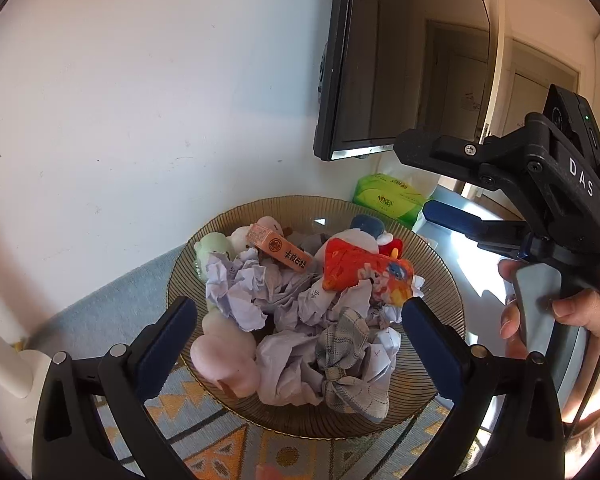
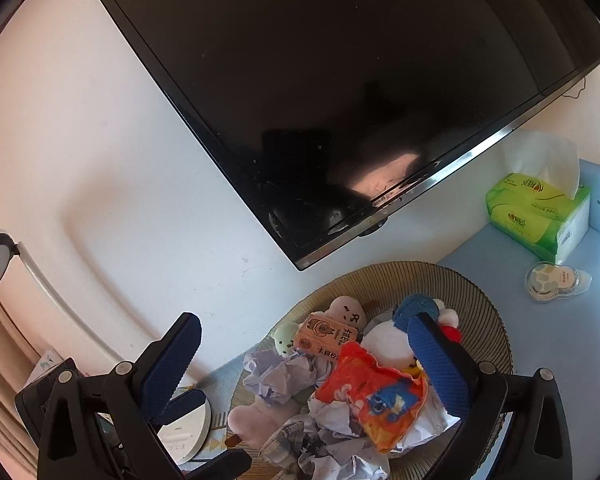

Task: Organize objects

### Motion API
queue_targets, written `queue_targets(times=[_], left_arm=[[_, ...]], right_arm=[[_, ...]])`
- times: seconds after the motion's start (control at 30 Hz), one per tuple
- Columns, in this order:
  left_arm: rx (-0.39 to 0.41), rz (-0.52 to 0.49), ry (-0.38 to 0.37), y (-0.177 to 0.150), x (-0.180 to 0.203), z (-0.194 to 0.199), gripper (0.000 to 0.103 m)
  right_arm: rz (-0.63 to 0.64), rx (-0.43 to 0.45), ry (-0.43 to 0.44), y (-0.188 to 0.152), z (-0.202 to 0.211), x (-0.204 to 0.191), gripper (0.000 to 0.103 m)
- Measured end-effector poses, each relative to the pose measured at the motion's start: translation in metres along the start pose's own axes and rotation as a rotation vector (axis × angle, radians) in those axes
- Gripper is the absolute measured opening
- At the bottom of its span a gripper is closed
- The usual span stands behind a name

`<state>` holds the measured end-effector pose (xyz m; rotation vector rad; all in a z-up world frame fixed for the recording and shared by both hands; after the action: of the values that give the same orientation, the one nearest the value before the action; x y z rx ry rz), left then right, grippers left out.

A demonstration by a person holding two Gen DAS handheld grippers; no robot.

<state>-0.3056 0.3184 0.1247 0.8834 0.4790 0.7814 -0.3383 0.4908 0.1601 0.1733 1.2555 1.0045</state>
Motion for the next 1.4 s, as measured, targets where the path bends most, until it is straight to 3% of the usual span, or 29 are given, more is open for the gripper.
queue_targets(times=[0.3, 0.5, 0.73, 0.83, 1.0, 1.13, 1.27, 1.4], left_arm=[[-0.003, -0.023, 0.074, -0.02, 0.006, -0.002, 0.102], [-0.053, 0.009, 0.205, -0.03, -0.006, 0.027, 0.102], [-0.165, 0.093, 0.375, -0.031, -0.054, 0.123, 0.102], [-0.207, 0.155, 0.414, -0.055, -0.072, 0.17, 0.102], [-0.249, 0.269, 0.47, -0.128, -0.077, 0.198, 0.102], [-0.3, 0.313, 0.505, -0.191, -0.06, 0.208, 0.102], [-0.343, 0.371, 0.523, -0.238, -0.044, 0.197, 0.102], [-0.359, 0.427, 0.531, -0.264, -0.038, 0.187, 0.102]], right_arm=[[0.025, 0.022, -0.02, -0.004, 0.023, -0.024, 0.103], [0.132, 0.022, -0.027, -0.021, 0.044, -0.079, 0.103], [0.326, -0.091, -0.037, -0.084, 0.057, -0.165, 0.103], [0.384, -0.174, -0.064, -0.127, 0.055, -0.175, 0.103], [0.518, -0.334, -0.136, -0.213, 0.048, -0.155, 0.103], [0.567, -0.407, -0.249, -0.271, 0.038, -0.112, 0.103], [0.572, -0.44, -0.365, -0.307, 0.03, -0.073, 0.103], [0.559, -0.453, -0.377, -0.318, 0.028, -0.054, 0.103]])
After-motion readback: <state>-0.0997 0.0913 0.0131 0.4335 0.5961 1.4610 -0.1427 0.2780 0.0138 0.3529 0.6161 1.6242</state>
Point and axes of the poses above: each gripper's, at about its wrist camera, not at the fingertips, and z roughly against the way its jaws point, x to its right, y to its top, the point moved 3 cm from there along -z, roughly the way its jaws point, and after that the axes turned 12 degrees about -z, right-handed, at the moved point
